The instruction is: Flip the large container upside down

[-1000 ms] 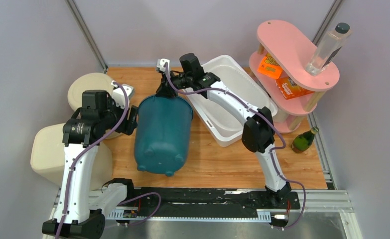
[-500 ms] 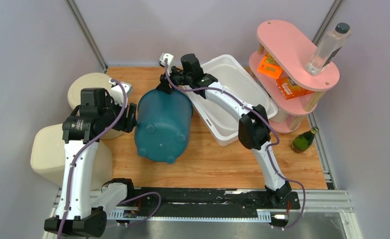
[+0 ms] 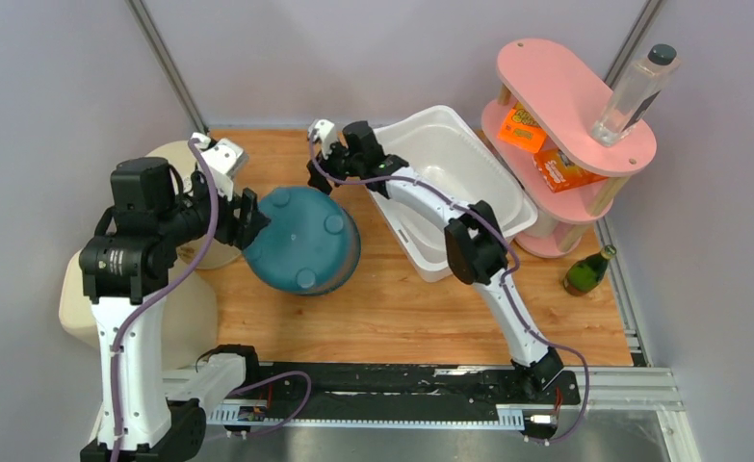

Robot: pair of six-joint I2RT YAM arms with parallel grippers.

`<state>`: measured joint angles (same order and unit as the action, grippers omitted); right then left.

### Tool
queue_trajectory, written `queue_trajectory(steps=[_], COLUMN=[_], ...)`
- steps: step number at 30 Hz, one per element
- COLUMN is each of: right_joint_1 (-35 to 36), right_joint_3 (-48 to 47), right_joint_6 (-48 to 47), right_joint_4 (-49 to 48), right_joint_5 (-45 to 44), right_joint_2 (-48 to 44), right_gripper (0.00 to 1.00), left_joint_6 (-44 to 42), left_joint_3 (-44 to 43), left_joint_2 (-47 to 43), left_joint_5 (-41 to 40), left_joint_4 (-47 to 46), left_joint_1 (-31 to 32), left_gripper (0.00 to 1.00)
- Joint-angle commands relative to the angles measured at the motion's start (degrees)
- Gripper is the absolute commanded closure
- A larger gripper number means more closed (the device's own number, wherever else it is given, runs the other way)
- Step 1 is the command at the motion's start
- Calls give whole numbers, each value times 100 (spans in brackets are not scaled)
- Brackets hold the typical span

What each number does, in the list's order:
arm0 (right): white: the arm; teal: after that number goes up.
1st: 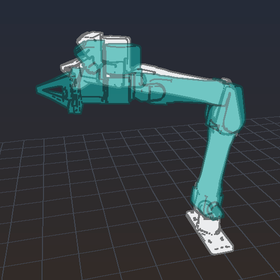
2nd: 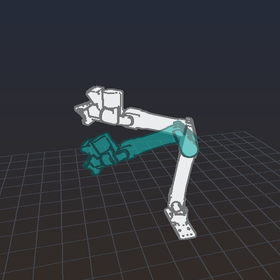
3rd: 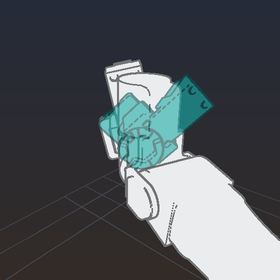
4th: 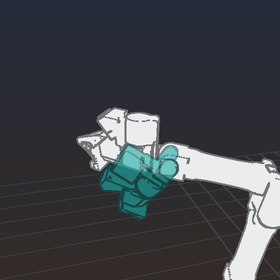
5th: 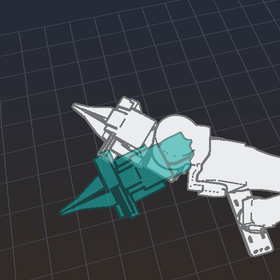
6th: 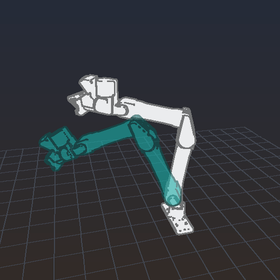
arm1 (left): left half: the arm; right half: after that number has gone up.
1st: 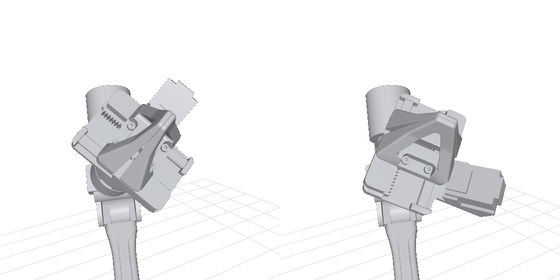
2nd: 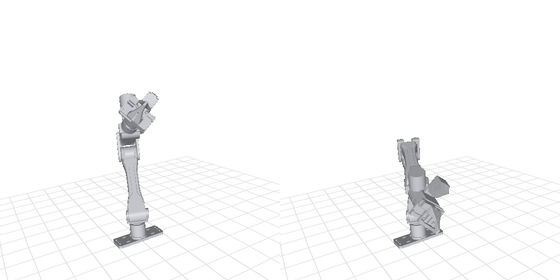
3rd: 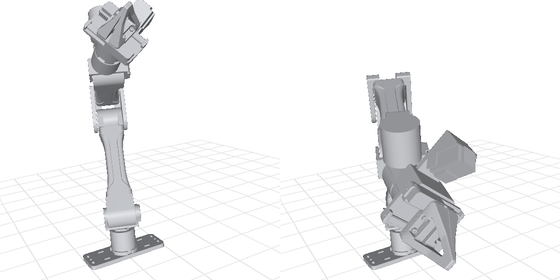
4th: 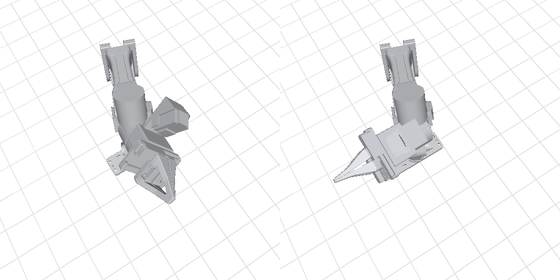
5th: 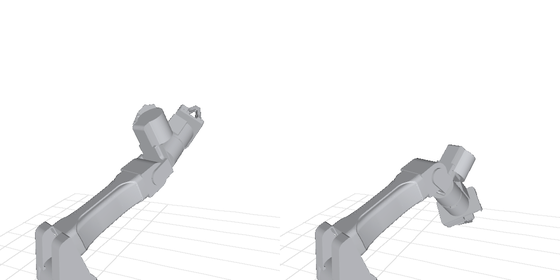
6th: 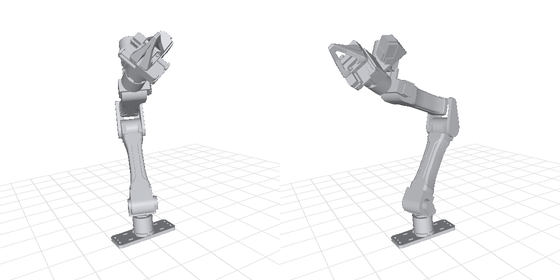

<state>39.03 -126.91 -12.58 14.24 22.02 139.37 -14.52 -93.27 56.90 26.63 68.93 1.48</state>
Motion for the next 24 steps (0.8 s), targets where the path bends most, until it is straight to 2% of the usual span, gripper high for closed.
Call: queue_trajectory(steps=[1,5,14,16,19,20,22,24], right_joint_1=[138,150,-80,-136,-243,-298,-425,-542], right_joint_3=[-15,-157,-411,-440,-428,-426,-435,-421], right_joint_6=[-199,-92,277,301,409,500,730,922], right_joint_4=[917,885,792,779,758,743,713,709], right_joint_5=[-383,-564,-377,-305,-296,-313,-207,-56], right_joint_2=[673,713,230,19,-380,-526,-852,-1106], right_gripper=[27,24,20,17,6,2,0,0], left_joint_6=[-515,-295,-165,-320,-807,-921,-1231,-1513], left_joint_3=[-20,510,649,592,405,334,296,316], left_joint_2=[34,28,159,125,129,124,53,-53], left_joint_5=[1025,504,826,903,977,972,994,983], left_joint_4=[533,34,-258,-120,389,492,781,1007], left_joint_1=[2,2,1,8,23,26,46,97], left_gripper=[28,28,29,27,24,19,13,12])
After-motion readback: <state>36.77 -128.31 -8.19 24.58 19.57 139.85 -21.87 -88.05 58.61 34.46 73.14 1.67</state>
